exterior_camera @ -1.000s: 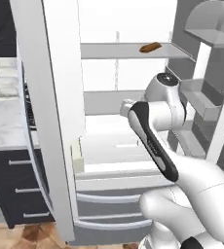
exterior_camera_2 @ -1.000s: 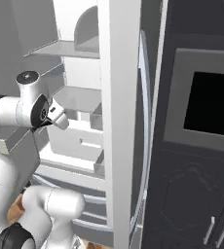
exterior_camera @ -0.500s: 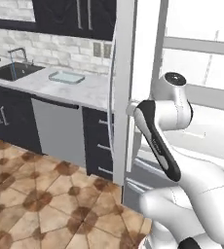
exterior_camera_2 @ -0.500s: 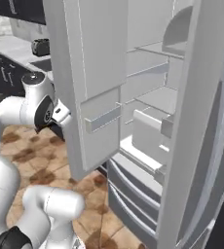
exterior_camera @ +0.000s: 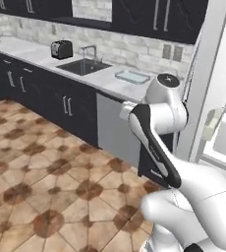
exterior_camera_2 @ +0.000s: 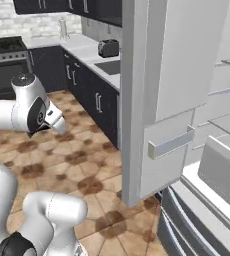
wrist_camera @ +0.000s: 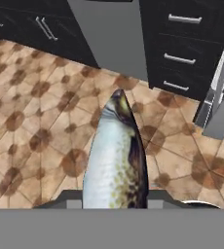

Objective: Take the fish out of the fridge, briefly rinse it in the sink, and place it on the tray next to the sink.

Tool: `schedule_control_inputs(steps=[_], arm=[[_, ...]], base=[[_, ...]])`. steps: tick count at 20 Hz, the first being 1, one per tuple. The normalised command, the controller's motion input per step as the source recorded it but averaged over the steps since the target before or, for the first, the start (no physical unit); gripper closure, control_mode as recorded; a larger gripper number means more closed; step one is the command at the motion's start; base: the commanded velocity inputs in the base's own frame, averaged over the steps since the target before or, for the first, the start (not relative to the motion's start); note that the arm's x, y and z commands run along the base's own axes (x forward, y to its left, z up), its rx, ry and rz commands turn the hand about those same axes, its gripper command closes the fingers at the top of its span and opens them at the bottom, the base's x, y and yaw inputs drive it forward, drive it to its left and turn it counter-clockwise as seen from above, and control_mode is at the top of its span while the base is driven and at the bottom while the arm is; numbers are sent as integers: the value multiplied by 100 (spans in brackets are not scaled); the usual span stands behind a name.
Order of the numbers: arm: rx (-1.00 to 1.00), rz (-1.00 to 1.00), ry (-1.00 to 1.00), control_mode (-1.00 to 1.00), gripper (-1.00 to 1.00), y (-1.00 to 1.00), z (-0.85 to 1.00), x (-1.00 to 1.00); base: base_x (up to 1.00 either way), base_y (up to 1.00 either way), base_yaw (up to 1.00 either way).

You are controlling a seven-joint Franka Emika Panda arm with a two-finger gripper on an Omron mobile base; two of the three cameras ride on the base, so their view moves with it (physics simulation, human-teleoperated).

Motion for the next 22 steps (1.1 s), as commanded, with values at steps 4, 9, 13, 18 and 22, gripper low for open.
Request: schedule_control_inputs(steps=[4, 9, 13, 18, 22], arm=[[0, 0, 0, 100, 100, 0, 0, 0], [0, 0, 0, 100, 100, 0, 0, 0], [0, 0, 0, 100, 100, 0, 0, 0], [0, 0, 0, 100, 100, 0, 0, 0], [0, 0, 0, 100, 100, 0, 0, 0]], base=[[99, 94, -63], [100, 88, -71], [75, 100, -57], [17, 100, -38], [1, 100, -25]])
